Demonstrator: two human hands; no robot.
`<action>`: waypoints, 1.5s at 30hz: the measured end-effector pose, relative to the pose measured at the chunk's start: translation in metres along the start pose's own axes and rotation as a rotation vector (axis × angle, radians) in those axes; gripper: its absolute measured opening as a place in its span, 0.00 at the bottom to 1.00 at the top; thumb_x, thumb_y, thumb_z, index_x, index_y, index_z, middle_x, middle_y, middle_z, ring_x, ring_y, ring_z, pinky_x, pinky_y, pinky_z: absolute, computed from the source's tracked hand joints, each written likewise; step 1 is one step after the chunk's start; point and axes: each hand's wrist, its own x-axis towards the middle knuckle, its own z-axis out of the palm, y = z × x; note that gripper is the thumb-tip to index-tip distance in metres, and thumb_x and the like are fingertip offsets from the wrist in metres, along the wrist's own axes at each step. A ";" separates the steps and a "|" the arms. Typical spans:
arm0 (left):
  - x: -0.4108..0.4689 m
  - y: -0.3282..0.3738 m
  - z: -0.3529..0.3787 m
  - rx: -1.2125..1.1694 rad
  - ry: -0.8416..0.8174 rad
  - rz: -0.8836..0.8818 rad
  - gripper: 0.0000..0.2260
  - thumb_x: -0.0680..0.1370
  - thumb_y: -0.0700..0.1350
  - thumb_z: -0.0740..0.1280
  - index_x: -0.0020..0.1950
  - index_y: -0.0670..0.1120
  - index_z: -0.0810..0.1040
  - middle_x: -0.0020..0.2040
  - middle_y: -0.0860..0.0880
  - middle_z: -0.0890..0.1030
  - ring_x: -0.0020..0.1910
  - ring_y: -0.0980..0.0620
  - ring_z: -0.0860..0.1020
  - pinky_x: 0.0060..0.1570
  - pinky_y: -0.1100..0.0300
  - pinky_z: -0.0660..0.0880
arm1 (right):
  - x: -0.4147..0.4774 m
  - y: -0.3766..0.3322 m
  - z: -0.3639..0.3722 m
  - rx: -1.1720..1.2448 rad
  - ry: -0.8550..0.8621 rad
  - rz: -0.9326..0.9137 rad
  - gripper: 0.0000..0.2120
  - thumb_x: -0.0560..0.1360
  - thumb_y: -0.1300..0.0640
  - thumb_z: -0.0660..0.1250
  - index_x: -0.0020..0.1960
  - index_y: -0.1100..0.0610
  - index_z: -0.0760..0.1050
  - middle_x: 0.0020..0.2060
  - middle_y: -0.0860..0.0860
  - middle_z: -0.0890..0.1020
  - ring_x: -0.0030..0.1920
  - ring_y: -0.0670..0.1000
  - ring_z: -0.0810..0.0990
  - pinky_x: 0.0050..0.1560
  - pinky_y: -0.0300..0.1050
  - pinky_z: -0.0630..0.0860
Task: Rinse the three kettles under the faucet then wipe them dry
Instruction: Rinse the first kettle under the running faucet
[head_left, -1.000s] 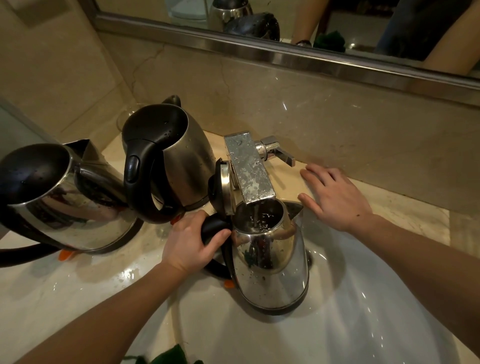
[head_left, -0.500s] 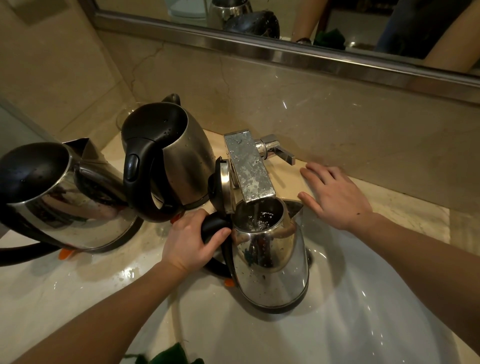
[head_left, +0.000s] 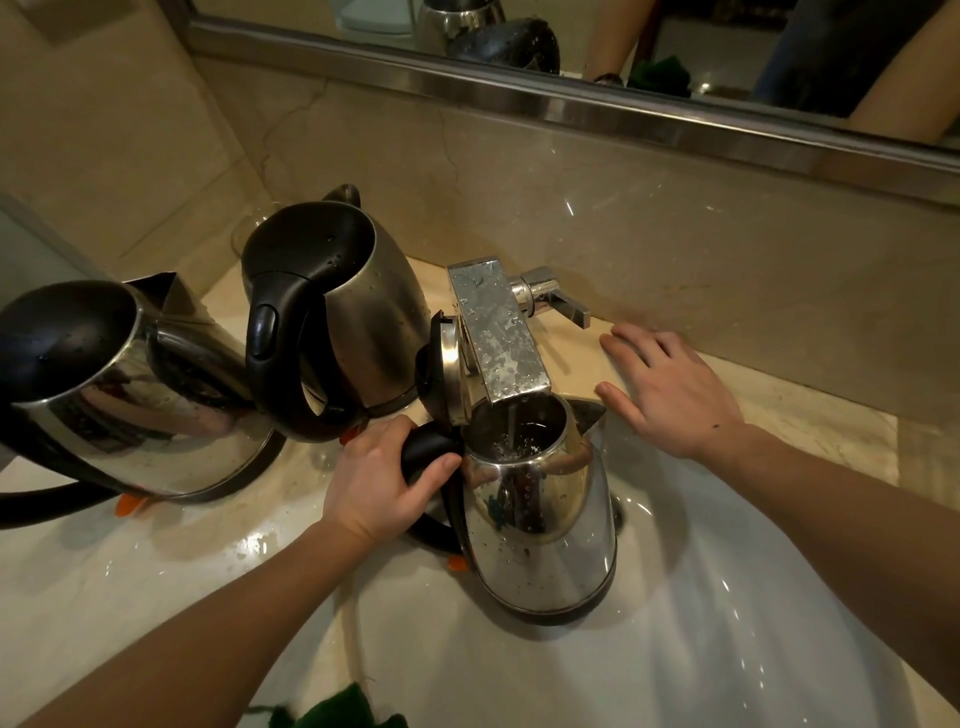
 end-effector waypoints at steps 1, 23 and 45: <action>0.000 0.000 0.000 -0.003 0.004 0.004 0.31 0.73 0.70 0.53 0.48 0.44 0.77 0.40 0.48 0.78 0.39 0.49 0.75 0.39 0.56 0.72 | 0.000 0.000 0.000 -0.002 -0.001 0.000 0.32 0.80 0.36 0.43 0.75 0.54 0.62 0.72 0.52 0.67 0.65 0.56 0.66 0.67 0.51 0.66; 0.001 -0.003 0.002 -0.004 0.019 0.027 0.34 0.73 0.73 0.49 0.48 0.44 0.77 0.40 0.48 0.79 0.39 0.50 0.76 0.39 0.56 0.73 | -0.001 0.000 0.000 0.000 0.003 -0.003 0.31 0.81 0.37 0.44 0.76 0.54 0.61 0.73 0.52 0.65 0.66 0.56 0.66 0.68 0.51 0.64; 0.001 -0.004 0.002 0.004 0.009 0.014 0.36 0.72 0.74 0.48 0.49 0.44 0.77 0.40 0.48 0.78 0.39 0.49 0.76 0.39 0.56 0.73 | -0.001 0.000 -0.001 0.001 0.006 -0.008 0.30 0.81 0.37 0.45 0.76 0.54 0.61 0.73 0.51 0.65 0.66 0.56 0.65 0.68 0.50 0.63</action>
